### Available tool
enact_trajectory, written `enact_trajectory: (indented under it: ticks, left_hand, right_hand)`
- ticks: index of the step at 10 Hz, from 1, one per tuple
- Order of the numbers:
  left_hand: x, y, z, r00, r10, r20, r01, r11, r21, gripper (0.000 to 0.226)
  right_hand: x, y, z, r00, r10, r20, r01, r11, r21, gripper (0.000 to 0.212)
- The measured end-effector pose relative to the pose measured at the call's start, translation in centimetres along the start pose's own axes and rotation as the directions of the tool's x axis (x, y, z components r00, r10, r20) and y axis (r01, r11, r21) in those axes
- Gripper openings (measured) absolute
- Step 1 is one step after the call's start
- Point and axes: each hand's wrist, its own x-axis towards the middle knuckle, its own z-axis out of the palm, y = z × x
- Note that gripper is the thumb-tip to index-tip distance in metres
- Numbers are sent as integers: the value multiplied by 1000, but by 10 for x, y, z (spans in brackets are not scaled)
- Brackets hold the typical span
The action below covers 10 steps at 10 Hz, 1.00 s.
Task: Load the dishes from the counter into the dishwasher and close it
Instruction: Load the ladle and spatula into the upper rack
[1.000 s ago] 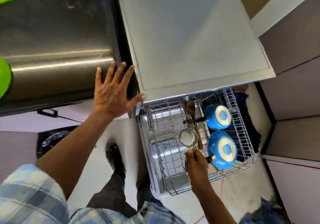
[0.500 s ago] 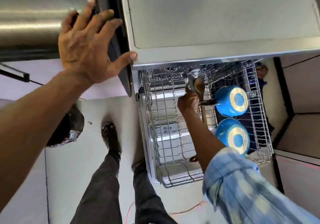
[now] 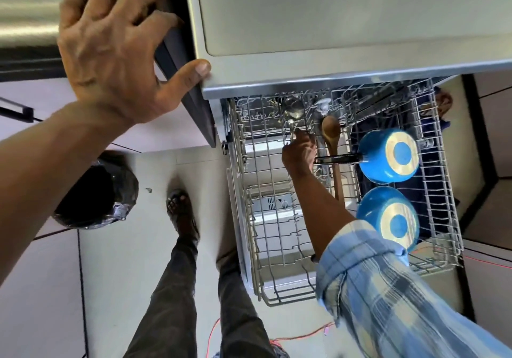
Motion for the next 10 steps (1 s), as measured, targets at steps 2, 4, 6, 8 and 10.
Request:
enact_trajectory:
  ticks: [2,4,6,8,10]
  left_hand:
    - [1,4,-8,999,13,45,-12,1000,-18,79]
    - [-5,3,-56,979,-41,202,91,965,-246,81]
    - [-87,-51,-115,914,-391,112,406,875,-262,79]
    - [-153,-167,-172,760,-643,89,649,752,-112,82]
    - [-205,-272,-204,564,-824,52,824,566,31,84]
  right_hand:
    - [-49,-17,-48,989,-107,-98,120,983,138,43]
    - [-140,-35,-80,907,-303,-291,373,900,225,20]
    - [-196,-116,-80,765,-573,-293,640,726,251,26]
    - [-252,-248,-29,601,-792,-108,783,556,281,28]
    - [-317,-384,49,349,-924,154,893,378,245,18]
